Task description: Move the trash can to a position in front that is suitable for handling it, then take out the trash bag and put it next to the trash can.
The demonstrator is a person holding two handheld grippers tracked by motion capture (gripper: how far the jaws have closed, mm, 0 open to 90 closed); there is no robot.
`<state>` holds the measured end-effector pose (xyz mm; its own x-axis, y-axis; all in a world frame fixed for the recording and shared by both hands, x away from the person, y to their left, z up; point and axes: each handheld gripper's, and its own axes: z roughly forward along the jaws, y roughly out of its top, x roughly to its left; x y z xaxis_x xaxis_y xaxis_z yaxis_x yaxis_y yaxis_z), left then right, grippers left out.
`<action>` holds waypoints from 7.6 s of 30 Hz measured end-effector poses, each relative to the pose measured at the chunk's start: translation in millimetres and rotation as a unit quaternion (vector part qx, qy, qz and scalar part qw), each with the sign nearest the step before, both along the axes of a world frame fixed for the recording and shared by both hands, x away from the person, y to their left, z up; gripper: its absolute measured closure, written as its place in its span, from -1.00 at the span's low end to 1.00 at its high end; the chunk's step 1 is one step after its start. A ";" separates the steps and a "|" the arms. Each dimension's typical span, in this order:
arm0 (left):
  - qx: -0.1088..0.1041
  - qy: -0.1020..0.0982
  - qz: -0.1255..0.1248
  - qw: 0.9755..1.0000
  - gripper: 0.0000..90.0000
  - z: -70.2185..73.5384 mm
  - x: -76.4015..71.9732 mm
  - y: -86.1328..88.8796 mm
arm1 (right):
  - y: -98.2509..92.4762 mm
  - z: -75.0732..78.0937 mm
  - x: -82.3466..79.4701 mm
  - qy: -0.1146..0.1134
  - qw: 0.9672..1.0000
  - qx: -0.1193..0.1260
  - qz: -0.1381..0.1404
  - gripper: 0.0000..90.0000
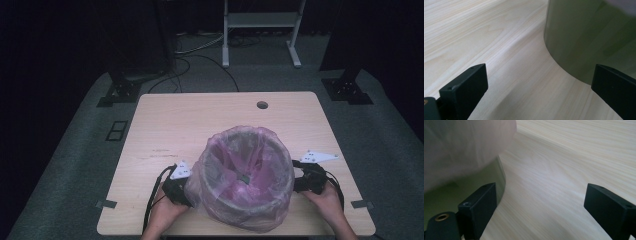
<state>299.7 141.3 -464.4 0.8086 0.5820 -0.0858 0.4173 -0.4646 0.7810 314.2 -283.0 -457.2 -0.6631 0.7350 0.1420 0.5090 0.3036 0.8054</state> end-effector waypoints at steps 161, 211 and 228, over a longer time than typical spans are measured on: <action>-0.035 -0.023 -0.112 0.993 -0.91 125.5 -34.2 19.9 | 98.9 173.8 -23.3 -0.051 0.984 0.026 0.170 1.00; -0.058 -0.041 -0.099 0.992 -0.91 153.3 -40.7 20.1 | 92.4 194.3 -21.5 -0.091 0.986 0.056 0.129 -0.45; -0.068 -0.054 -0.127 0.988 -0.91 184.1 -26.0 -23.6 | 27.2 160.1 -23.8 -0.077 0.993 0.070 0.058 -0.74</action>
